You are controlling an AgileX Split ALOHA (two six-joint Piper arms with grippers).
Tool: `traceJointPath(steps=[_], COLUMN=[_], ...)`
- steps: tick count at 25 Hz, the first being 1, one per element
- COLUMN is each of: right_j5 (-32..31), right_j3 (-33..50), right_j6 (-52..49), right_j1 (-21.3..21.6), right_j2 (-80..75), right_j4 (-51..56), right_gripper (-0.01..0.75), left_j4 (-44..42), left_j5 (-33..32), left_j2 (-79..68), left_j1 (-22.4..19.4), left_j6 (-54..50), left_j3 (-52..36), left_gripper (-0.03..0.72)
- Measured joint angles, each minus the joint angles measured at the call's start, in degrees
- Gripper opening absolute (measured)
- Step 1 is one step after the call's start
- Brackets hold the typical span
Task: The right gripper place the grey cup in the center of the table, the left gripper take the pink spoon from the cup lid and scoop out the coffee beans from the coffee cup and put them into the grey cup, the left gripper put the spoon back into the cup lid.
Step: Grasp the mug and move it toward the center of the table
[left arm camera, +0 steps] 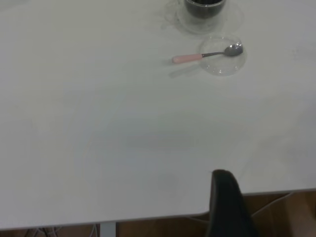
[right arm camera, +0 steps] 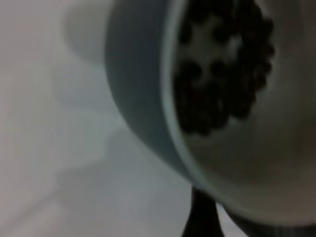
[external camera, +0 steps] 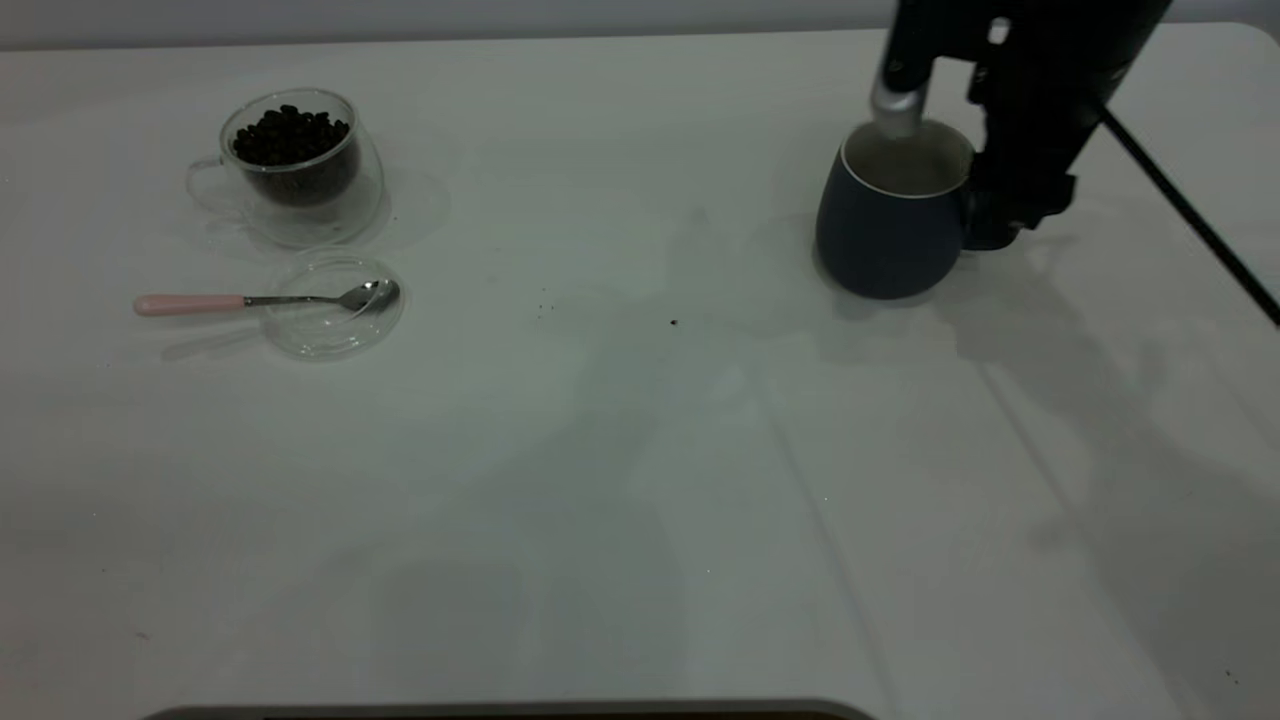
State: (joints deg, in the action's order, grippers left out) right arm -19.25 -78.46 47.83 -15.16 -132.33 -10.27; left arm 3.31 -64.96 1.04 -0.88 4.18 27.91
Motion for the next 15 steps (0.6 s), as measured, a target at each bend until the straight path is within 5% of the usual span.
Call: traceJointPath(steps=[15], right_j5=[6.3], right_j3=[-0.1], right_j6=[0.2], right_j1=[-10.0], right_j2=[0.0], right_j4=[8.8], right_gripper=[0.596], left_j4=[0.0], left_j5=[0.0], left_j2=[0.0], left_j1=[0.0], left_j6=[0.0], left_j3=[0.0], left_gripper=[0.480])
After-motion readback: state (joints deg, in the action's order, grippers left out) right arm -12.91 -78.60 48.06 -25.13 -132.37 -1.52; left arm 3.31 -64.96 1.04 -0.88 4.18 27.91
